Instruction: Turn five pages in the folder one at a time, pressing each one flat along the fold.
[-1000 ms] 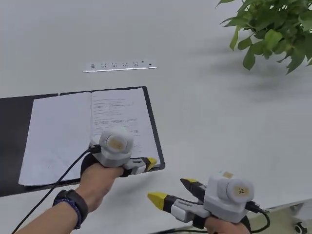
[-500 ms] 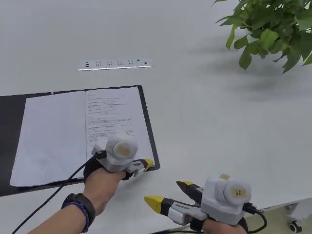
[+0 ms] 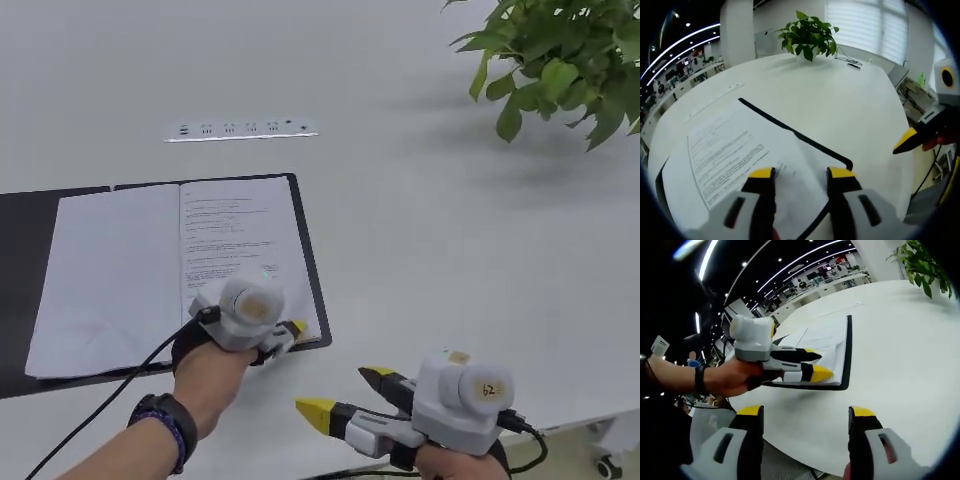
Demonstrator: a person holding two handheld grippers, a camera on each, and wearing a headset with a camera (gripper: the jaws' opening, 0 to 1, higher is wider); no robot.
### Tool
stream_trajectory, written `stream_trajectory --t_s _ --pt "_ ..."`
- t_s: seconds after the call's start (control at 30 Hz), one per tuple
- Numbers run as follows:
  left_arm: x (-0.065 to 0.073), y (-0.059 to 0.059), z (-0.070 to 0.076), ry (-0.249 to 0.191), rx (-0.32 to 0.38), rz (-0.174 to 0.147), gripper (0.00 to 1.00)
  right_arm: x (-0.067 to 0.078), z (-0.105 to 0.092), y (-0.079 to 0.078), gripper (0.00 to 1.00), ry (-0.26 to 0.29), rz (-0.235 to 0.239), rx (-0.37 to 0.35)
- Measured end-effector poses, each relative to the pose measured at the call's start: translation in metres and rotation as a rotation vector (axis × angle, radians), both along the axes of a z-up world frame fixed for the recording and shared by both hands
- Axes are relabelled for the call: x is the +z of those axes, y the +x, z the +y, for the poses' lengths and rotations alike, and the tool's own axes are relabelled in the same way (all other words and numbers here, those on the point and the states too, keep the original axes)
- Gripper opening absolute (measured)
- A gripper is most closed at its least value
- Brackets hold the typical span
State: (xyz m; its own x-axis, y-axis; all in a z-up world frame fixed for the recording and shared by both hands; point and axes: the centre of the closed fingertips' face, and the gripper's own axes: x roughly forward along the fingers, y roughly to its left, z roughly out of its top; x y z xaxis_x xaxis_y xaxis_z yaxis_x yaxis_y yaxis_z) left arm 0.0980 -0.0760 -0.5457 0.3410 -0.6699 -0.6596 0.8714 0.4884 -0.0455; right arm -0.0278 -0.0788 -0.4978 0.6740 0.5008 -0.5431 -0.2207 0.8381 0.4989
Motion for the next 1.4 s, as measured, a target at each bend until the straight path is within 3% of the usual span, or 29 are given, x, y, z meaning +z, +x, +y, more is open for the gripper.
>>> stream_trajectory --t_s 0.13,0.23,0.43,0.73,0.8,0.97,1.17,1.27,1.33,1.4 --pt "0.0 0.001 0.004 -0.015 0.024 0.019 0.36 0.003 -0.007 0.014 0.63 0.011 -0.019 -0.036" --pt "0.001 0.001 0.006 -0.022 0.034 0.028 0.34 0.011 -0.01 0.034 0.61 0.054 -0.05 -0.067" --pt "0.001 0.0 0.011 -0.043 0.062 0.044 0.31 0.019 -0.018 0.07 0.54 0.088 -0.091 -0.092" --pt "0.001 -0.002 0.018 -0.062 0.091 0.057 0.28 0.007 -0.009 0.128 0.51 0.118 -0.086 -0.054" --pt "0.0 -0.002 0.02 -0.063 0.095 0.057 0.28 0.006 -0.006 0.138 0.51 0.15 -0.083 -0.051" --pt "0.0 -0.002 0.024 -0.072 0.108 0.062 0.27 -0.005 -0.002 0.149 0.51 0.172 -0.051 -0.04" --pt "0.0 -0.003 0.028 -0.082 0.119 0.068 0.27 -0.018 0.002 0.151 0.5 0.202 -0.008 -0.054" --pt "0.0 -0.005 0.03 -0.09 0.126 0.077 0.28 -0.019 0.005 0.15 0.48 0.221 -0.004 -0.054" --pt "0.002 -0.009 0.03 -0.125 0.141 0.107 0.31 -0.017 0.006 0.15 0.44 0.237 -0.01 -0.061" --pt "0.002 -0.011 0.034 -0.107 0.132 0.102 0.31 -0.012 0.005 0.151 0.37 0.263 -0.032 -0.084"
